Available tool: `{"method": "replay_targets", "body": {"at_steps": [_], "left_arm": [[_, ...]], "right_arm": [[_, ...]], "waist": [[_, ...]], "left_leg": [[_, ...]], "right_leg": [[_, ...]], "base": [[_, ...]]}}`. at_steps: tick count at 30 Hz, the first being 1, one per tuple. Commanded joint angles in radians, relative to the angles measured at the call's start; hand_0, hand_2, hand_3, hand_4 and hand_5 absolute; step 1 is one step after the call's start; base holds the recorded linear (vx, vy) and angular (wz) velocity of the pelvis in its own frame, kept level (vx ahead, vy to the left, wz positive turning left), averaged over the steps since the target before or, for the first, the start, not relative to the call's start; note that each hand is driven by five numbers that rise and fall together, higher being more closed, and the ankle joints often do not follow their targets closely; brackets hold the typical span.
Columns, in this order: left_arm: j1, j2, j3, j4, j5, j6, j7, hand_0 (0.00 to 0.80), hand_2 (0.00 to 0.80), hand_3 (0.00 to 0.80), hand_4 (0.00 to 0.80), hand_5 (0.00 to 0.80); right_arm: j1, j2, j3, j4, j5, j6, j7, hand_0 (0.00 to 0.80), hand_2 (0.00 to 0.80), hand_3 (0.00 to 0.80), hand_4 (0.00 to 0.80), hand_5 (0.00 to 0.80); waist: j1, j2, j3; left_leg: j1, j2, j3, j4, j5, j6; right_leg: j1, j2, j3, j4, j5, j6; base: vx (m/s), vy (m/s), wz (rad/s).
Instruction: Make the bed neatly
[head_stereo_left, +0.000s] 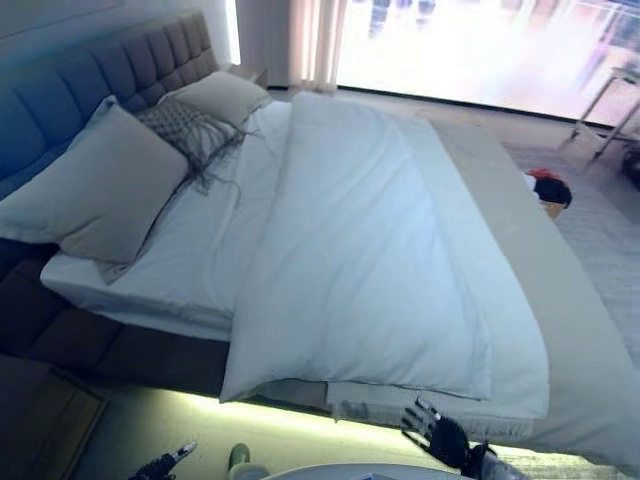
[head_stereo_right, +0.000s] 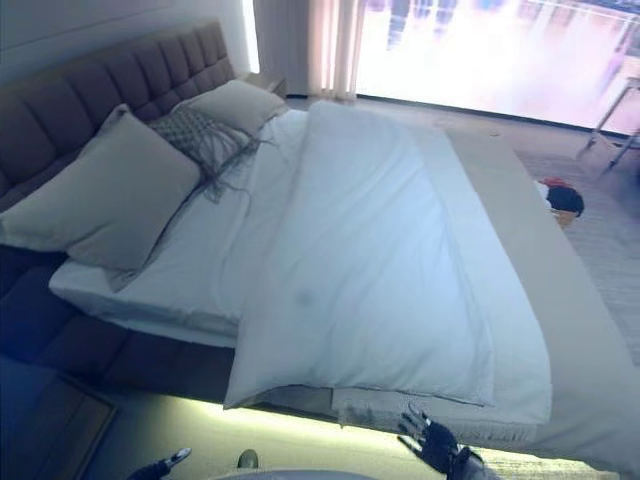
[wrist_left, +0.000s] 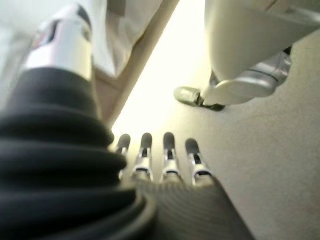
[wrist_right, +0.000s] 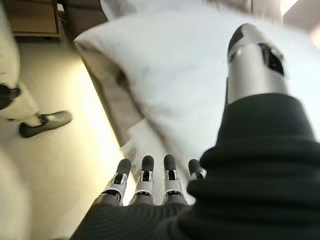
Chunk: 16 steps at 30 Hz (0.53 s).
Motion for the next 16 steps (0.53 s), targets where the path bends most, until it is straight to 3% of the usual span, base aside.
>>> {"method": "replay_targets", "body": {"at_steps": [1,4,9,16], "left_arm": [[-0.093,-0.073,-0.046,0.08,0.07,0.019,0.008,0.0,0.0,0.0,0.0,0.0],[-0.105,-0.117,-0.066,0.085,0.065,0.045,0.016,0.0,0.0,0.0,0.0,0.0],[-0.121,-0.18,-0.139,0.075,0.071,0.046,0.004,0.0,0.0,0.0,0.0,0.0],[-0.116,-0.186,-0.161,0.076,0.048,0.05,-0.004,0.0,0.0,0.0,0.0,0.0]], "right_arm": [[-0.065,0.007,-0.046,0.059,0.062,-0.052,-0.099,0.0,0.0,0.0,0.0,0.0],[-0.056,0.024,-0.078,0.117,0.04,-0.042,-0.175,0.0,0.0,0.0,0.0,0.0],[-0.051,0.059,-0.037,0.133,-0.002,-0.037,-0.165,0.0,0.0,0.0,0.0,0.0],[-0.076,0.063,0.02,0.099,-0.033,-0.029,-0.174,0.0,0.0,0.0,0.0,0.0]], "waist": [[-0.012,0.048,0.038],[-0.034,0.052,0.034],[-0.052,0.056,0.03],[-0.052,0.051,0.028]], "left_leg": [[0.066,-0.007,0.017,0.007,-0.117,0.021],[0.085,0.002,0.041,0.007,-0.125,0.021],[0.101,0.011,0.053,0.007,-0.127,0.021],[0.111,0.017,0.053,0.007,-0.129,0.02]], "right_leg": [[-0.07,-0.034,-0.002,-0.038,0.111,0.003],[-0.067,-0.029,0.015,-0.042,0.109,-0.001],[-0.06,-0.019,0.034,-0.045,0.108,-0.009],[-0.055,-0.01,0.043,-0.046,0.103,-0.014]], "base": [[0.037,-0.042,-0.26],[0.042,-0.041,-0.32],[0.032,-0.039,-0.2],[0.013,-0.028,-0.09]]}}
